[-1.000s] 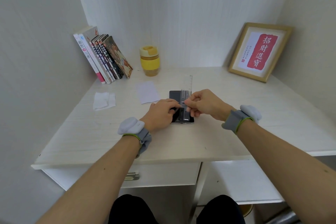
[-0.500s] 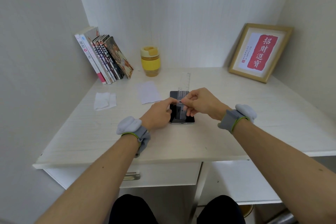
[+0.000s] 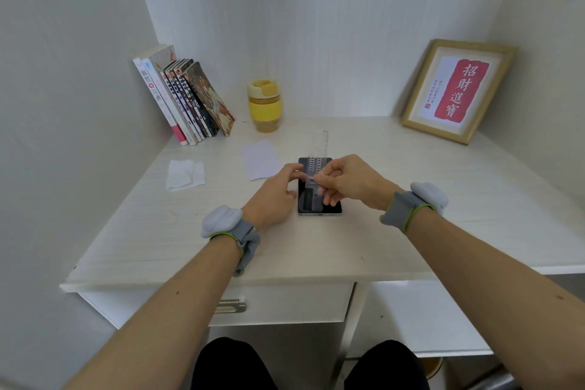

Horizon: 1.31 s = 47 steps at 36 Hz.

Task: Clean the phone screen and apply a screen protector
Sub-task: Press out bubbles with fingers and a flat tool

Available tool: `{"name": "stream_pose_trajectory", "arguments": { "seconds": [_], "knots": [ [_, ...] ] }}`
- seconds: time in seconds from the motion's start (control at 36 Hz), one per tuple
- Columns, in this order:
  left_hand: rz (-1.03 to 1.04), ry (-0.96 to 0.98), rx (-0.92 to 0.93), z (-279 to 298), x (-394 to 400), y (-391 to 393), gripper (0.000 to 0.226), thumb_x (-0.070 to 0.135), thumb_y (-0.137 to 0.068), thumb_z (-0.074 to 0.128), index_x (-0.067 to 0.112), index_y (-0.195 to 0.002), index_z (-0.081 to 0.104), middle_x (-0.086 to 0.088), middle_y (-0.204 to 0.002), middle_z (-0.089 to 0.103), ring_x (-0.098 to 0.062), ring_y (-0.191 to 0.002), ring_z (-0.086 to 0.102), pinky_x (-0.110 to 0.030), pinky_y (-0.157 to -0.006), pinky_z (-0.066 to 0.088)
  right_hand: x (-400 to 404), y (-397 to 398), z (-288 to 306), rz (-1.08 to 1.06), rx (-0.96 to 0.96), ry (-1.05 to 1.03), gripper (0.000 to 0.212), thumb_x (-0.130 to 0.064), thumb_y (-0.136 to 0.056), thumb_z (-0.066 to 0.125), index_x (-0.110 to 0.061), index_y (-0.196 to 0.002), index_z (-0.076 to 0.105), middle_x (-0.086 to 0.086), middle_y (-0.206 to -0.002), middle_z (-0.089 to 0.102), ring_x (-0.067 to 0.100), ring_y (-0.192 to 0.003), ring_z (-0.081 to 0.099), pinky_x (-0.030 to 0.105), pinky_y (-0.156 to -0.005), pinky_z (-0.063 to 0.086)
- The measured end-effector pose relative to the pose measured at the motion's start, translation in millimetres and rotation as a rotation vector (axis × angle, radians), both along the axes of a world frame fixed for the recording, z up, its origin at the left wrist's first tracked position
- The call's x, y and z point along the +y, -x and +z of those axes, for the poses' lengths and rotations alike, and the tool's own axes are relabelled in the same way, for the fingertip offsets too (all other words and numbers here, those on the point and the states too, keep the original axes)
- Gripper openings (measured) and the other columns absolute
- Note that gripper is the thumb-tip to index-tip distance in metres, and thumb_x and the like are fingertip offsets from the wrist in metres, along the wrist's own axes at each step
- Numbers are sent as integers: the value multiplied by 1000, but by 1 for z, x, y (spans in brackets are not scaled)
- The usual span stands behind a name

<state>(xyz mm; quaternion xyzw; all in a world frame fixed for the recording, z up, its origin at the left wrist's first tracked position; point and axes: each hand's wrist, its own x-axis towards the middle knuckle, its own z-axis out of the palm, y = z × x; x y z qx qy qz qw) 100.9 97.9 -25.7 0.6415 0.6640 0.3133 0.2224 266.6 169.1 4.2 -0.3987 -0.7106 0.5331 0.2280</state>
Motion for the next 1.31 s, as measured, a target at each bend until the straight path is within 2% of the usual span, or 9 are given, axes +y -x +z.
{"name": "stream_pose_trajectory", "arguments": {
  "seconds": [0.25, 0.42, 0.58, 0.83, 0.94, 1.06, 1.17, 1.31],
  "knots": [
    [-12, 3, 20, -2, 0, 2, 53, -4, -92, 44, 13, -141, 34, 3, -135, 58, -21, -99, 55, -18, -83, 34, 3, 4, 0, -47, 23, -19, 14, -11, -95, 64, 2, -90, 63, 18, -74, 69, 21, -51, 63, 25, -48, 54],
    [0, 18, 15, -1, 0, 2, 53, -4, -92, 42, 15, -142, 35, 1, -138, 54, -24, -115, 54, -21, -93, 35, -2, 5, 0, 23, -4, 5, 15, -13, -93, 66, 1, -89, 64, 17, -73, 69, 22, -52, 63, 24, -48, 53],
    [3, 16, 25, -2, -2, 0, 51, -3, -94, 42, 14, -141, 35, 3, -137, 55, -25, -120, 51, -18, -93, 33, 5, 5, -1, -107, 43, -15, 16, -11, -95, 63, 5, -97, 62, 14, -71, 68, 19, -50, 63, 24, -47, 52],
    [15, 20, 20, 1, -3, -1, 50, -4, -94, 41, 13, -140, 37, 3, -137, 54, -24, -118, 52, -14, -90, 31, -2, 3, 2, 18, -14, 18, 13, -11, -95, 63, -2, -85, 64, 15, -73, 68, 20, -52, 63, 24, -48, 52],
    [15, 7, 7, 2, -5, -1, 51, -5, -93, 40, 14, -140, 37, 4, -137, 55, -22, -119, 52, -12, -87, 31, 1, 5, 5, -66, 36, 15, 14, -11, -95, 63, 0, -86, 64, 18, -75, 68, 22, -54, 65, 26, -50, 55],
    [38, -27, -5, 3, -8, -1, 52, -7, -93, 38, 13, -141, 34, 5, -138, 54, -25, -106, 54, -9, -78, 30, 3, 8, 1, -148, 74, 6, 16, -11, -94, 65, 4, -90, 63, 19, -75, 69, 24, -54, 67, 29, -53, 58],
    [52, -42, -2, 2, -8, 0, 53, -8, -93, 37, 12, -141, 34, 3, -138, 54, -28, -119, 52, -8, -81, 29, 0, 7, -1, -70, 45, 45, 14, -11, -93, 67, 2, -88, 65, 18, -74, 70, 24, -56, 68, 27, -53, 57],
    [58, -39, 0, 4, -8, -1, 52, -8, -92, 36, 11, -141, 34, -2, -138, 53, -16, -130, 46, -13, -96, 31, -4, 2, 6, -2, 69, 104, 14, -12, -92, 67, 2, -88, 68, 17, -76, 70, 22, -58, 67, 25, -53, 56]
  ]
}}
